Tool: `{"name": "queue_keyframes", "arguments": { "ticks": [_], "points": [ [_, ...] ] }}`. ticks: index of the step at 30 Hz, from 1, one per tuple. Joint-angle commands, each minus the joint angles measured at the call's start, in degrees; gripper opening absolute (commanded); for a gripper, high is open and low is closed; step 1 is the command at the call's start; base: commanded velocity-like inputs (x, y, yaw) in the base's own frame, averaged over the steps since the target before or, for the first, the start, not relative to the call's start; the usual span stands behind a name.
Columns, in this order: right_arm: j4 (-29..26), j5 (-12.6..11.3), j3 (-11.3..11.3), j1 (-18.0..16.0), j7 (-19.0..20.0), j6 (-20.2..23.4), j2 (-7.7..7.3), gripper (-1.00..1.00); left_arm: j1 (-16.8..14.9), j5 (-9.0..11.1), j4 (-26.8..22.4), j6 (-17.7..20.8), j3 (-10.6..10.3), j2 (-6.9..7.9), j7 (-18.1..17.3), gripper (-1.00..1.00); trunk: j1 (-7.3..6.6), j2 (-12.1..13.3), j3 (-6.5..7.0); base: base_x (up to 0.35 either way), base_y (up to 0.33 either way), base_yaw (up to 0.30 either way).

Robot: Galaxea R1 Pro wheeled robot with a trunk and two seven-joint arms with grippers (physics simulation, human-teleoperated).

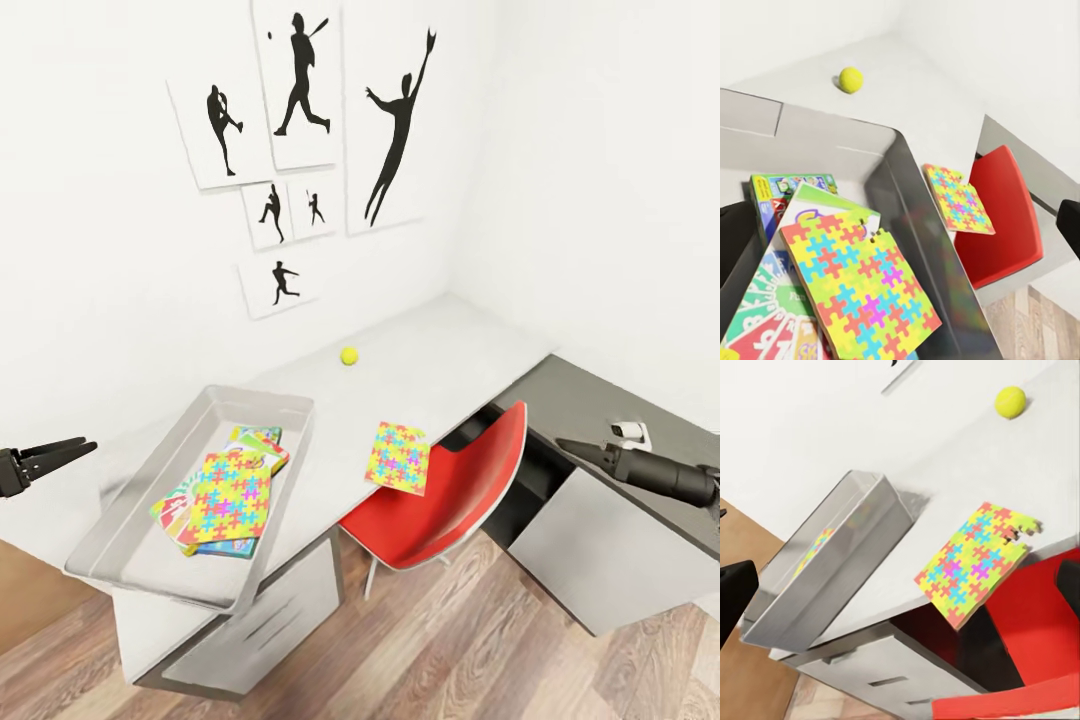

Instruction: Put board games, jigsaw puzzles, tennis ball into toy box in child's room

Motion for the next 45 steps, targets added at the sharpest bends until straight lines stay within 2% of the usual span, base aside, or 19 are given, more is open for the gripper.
{"name": "queue_keyframes", "arguments": {
  "ticks": [1,8,12,16,17,20,23,25,34,37,40,41,45],
  "points": [
    [0.75,0.08,0.00,-0.06,0.17,0.18,0.05,1.00,-0.06,-0.62,-0.06,0.60,0.12,0.00,-0.53,1.00,0.04,-0.11,-0.01,0.000,0.000,-0.143],
    [7.61,0.76,0.39,-0.05,0.01,-5.60,0.67,1.00,-0.04,-0.68,-0.06,0.58,0.21,0.01,-0.53,1.00,0.04,-0.11,0.62,0.000,0.000,-0.142],
    [12.54,1.48,1.09,0.58,-0.53,-9.65,1.53,1.00,-0.04,-0.65,-0.06,0.58,0.13,-0.05,-0.53,1.00,0.04,-0.11,0.97,0.000,0.000,-0.142],
    [17.65,4.64,2.76,2.32,-3.45,-13.45,3.46,1.00,-0.04,-0.68,-0.06,0.55,0.05,-0.13,-0.53,1.00,0.04,-0.11,1.33,0.000,0.000,-0.142],
    [17.65,4.64,2.76,2.32,-3.45,-13.45,3.46,1.00,-0.04,-0.68,-0.06,0.55,0.05,-0.13,-0.53,1.00,0.04,-0.11,1.42,0.000,0.000,-0.142],
    [19.34,7.45,3.49,3.08,-7.89,-15.28,5.18,1.00,-0.04,-0.73,-0.06,0.55,0.07,-0.13,-0.53,1.00,0.04,-0.11,1.69,0.000,0.000,-0.142],
    [20.67,9.75,3.81,4.04,-14.75,-16.61,7.31,1.00,-0.02,-0.72,-0.06,0.57,0.10,-0.11,-0.53,1.00,0.04,-0.11,1.96,0.000,0.000,-0.142],
    [21.55,10.82,3.99,5.06,-20.81,-17.15,8.88,1.00,0.04,-0.72,-0.04,0.57,0.13,-0.10,-0.53,1.00,0.04,-0.11,2.14,0.000,0.000,-0.140],
    [23.16,12.19,4.23,9.30,-55.92,-18.01,17.47,1.00,2.20,-0.62,0.02,0.70,0.24,-0.14,-0.53,1.00,0.04,-0.11,2.73,0.000,0.000,-0.075],
    [23.14,12.13,4.19,9.88,-65.78,-18.01,19.77,1.00,2.63,-0.54,0.03,0.73,0.26,-0.22,-0.53,1.00,0.04,-0.11,2.79,0.000,0.000,-0.018],
    [23.37,12.08,4.18,10.22,-72.42,-18.11,21.30,1.00,2.87,-0.51,0.03,0.80,0.18,-0.38,-0.53,1.00,0.04,-0.11,2.82,0.000,0.000,-0.009],
    [23.37,12.08,4.18,10.22,-72.42,-18.11,21.30,1.00,2.87,-0.51,0.03,0.80,0.18,-0.38,-0.53,1.00,0.04,-0.11,2.83,0.000,0.000,-0.007],
    [23.56,11.96,4.06,10.43,-76.86,-18.07,22.35,1.00,2.98,-0.47,-0.10,1.13,-0.31,-0.57,-0.53,1.00,0.04,-0.11,2.84,0.000,0.000,-0.004]
  ]
}}
